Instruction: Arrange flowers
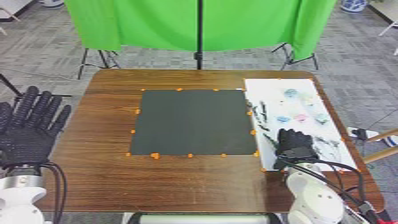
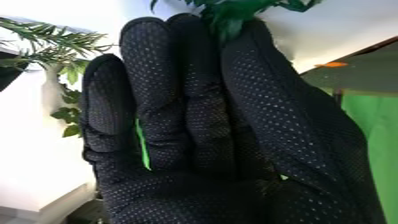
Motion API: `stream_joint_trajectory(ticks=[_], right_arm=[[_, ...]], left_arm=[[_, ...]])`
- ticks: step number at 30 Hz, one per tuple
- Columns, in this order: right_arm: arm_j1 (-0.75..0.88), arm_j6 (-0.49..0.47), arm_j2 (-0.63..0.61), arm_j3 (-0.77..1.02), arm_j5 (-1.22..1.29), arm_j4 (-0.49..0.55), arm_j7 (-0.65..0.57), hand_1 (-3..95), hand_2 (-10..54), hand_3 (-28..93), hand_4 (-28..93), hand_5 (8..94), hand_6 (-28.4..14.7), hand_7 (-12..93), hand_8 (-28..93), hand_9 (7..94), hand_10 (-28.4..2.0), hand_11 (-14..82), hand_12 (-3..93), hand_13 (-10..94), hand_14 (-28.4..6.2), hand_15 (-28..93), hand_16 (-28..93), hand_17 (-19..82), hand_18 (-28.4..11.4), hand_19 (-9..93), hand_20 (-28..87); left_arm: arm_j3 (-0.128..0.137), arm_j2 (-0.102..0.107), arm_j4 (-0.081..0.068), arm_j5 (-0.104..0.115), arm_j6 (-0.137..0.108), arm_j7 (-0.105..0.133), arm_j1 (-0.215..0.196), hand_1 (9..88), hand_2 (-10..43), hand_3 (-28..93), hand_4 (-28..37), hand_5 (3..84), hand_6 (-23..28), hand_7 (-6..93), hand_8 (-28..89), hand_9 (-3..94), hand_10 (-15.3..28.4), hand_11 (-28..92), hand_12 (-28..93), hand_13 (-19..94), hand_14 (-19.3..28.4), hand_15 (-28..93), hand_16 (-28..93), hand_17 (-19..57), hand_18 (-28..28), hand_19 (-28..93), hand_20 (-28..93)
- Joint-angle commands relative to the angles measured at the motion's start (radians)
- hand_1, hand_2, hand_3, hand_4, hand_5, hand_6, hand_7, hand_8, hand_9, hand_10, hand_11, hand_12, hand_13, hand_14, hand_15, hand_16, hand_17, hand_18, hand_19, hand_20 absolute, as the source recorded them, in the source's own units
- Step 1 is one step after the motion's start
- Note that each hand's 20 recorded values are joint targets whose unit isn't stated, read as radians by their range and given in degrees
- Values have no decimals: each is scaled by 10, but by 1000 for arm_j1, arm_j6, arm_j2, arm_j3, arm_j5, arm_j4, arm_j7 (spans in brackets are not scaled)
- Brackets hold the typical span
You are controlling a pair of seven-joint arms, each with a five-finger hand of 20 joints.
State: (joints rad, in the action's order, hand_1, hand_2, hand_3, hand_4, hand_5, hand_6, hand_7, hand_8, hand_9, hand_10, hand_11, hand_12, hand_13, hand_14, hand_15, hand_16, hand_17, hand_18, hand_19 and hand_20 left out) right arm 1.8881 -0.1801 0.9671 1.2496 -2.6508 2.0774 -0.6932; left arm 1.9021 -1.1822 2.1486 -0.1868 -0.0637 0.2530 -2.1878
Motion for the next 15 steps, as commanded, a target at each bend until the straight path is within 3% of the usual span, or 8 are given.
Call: stream_joint_trajectory(ticks=[1, 2, 3, 4, 10, 15], right_arm=[[36, 115, -14, 39, 131, 86, -105, 669, -95, 692, -252, 760, 0, 412, 200, 888, -93, 123, 458, 787, -52, 398, 459, 396, -264, 854, 322], [38, 122, -11, 50, 154, 111, -117, 666, -95, 694, -245, 761, 0, 411, 202, 888, -94, 125, 461, 786, -52, 403, 460, 396, -265, 861, 326], [43, 132, -10, 59, 157, 133, -122, 663, -95, 695, -236, 761, -3, 410, 206, 887, -96, 128, 464, 786, -53, 413, 461, 398, -267, 870, 330], [41, 146, -11, 62, 165, 153, -125, 661, -95, 696, -231, 761, -5, 409, 208, 887, -97, 130, 465, 784, -55, 422, 461, 399, -270, 875, 333], [-5, 227, 18, 48, 224, 224, -123, 648, -95, 712, -209, 770, -12, 399, 215, 887, -104, 143, 472, 779, -59, 449, 458, 402, -279, 886, 341], [-187, 259, 113, -57, 321, 153, -129, 627, -95, 734, -182, 769, -10, 400, 221, 887, -102, 150, 478, 781, -56, 464, 460, 408, -281, 894, 343]], left_arm=[[-2, 0, -8, 7, 2, -8, -14, 264, 125, 703, -283, 419, 74, 69, -77, 363, 138, 93, 93, 257, 124, 162, -35, -29, 142, 249, 142], [-5, 2, -12, 11, 1, -11, -17, 265, 125, 703, -283, 419, 74, 69, -77, 363, 138, 93, 93, 258, 124, 162, -35, -29, 142, 249, 142], [-9, 4, -11, 30, -9, -13, -20, 265, 125, 703, -283, 419, 74, 69, -77, 362, 139, 93, 94, 258, 124, 162, -36, -29, 142, 248, 142], [-8, 3, -13, 45, -5, -16, -22, 265, 125, 702, -283, 419, 74, 70, -77, 362, 139, 93, 94, 258, 125, 162, -36, -29, 142, 249, 142], [3, 8, -14, 44, -17, -19, -37, 263, 124, 703, -283, 419, 73, 69, -78, 362, 140, 91, 94, 257, 126, 161, -36, -30, 142, 250, 142], [9, 18, -15, 47, -29, -23, -41, 261, 123, 704, -283, 418, 73, 70, -78, 362, 140, 91, 95, 257, 126, 160, -35, -30, 142, 250, 142]])
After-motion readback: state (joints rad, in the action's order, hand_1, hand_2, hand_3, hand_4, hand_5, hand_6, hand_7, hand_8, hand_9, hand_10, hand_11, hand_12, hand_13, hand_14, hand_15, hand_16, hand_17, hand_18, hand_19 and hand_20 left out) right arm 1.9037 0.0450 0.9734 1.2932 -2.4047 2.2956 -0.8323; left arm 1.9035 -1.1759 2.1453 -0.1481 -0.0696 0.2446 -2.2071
